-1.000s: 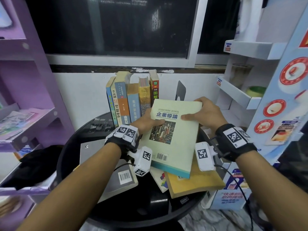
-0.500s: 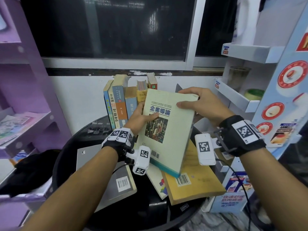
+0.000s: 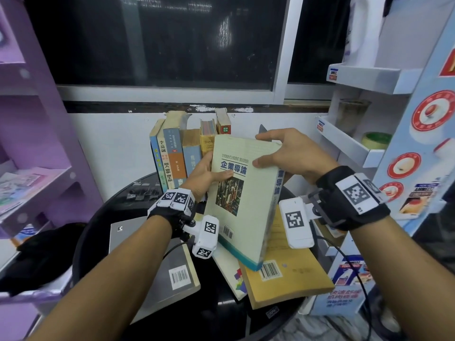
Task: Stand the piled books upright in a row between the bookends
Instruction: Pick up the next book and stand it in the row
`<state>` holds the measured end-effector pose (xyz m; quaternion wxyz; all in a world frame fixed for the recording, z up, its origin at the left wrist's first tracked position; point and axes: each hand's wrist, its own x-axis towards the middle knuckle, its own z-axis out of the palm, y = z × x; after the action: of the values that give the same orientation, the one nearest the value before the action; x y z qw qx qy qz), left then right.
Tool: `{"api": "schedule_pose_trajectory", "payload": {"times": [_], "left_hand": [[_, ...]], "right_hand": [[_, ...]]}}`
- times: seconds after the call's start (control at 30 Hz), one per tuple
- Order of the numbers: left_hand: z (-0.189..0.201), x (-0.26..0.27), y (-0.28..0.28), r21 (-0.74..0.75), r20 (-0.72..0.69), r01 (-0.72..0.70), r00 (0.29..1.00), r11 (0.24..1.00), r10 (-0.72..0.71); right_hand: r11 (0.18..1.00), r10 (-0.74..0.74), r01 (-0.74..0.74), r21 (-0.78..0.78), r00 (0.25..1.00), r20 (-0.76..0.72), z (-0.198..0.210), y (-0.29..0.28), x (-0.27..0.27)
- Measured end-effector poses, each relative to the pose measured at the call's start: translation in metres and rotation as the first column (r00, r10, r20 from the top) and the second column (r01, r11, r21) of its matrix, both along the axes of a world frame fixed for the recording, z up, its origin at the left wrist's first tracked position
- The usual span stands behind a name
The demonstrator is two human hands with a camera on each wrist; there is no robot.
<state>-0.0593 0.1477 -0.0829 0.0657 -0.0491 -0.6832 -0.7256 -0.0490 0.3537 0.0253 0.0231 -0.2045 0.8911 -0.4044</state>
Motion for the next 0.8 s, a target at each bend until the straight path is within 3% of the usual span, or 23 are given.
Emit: {"api": "schedule_pose_trajectory", "payload": {"times": [0.13, 0.3, 0.43, 0.57, 0.8], "left_hand": [[0.009, -0.005, -0.002, -0.12, -0.005, -0.025, 1.0, 0.992, 0.025], [0.032, -0.014, -0.004, -0.332, -0.153, -0.146, 0.983, 0.932, 0.099], [0.053, -0.023, -0.008, -0.377, -0.33, -0.351, 0.916, 0.857, 0.229], [0.066, -0.036, -0.013, -0.471, -0.459, -0.505, 0.84, 0.723, 0.287], [0.073, -0.061, -0.027, -0.699, -0.358, -0.443, 0.896, 0.562, 0.261]], "right_hand": [[0.999, -0.029, 0.029, -0.034, 1.0, -0.012, 0.001, 0.001, 0.0], [0.997, -0.066, 0.063, -0.049, 0.997, -0.048, 0.012, 0.007, -0.004], [0.994, -0.101, 0.098, -0.051, 0.992, -0.077, 0.023, 0.014, -0.009], [0.992, -0.126, 0.125, -0.016, 0.984, -0.125, 0.031, 0.017, -0.014], [0.982, -0.183, 0.188, 0.01, 0.965, -0.189, 0.029, 0.01, -0.032]]}}
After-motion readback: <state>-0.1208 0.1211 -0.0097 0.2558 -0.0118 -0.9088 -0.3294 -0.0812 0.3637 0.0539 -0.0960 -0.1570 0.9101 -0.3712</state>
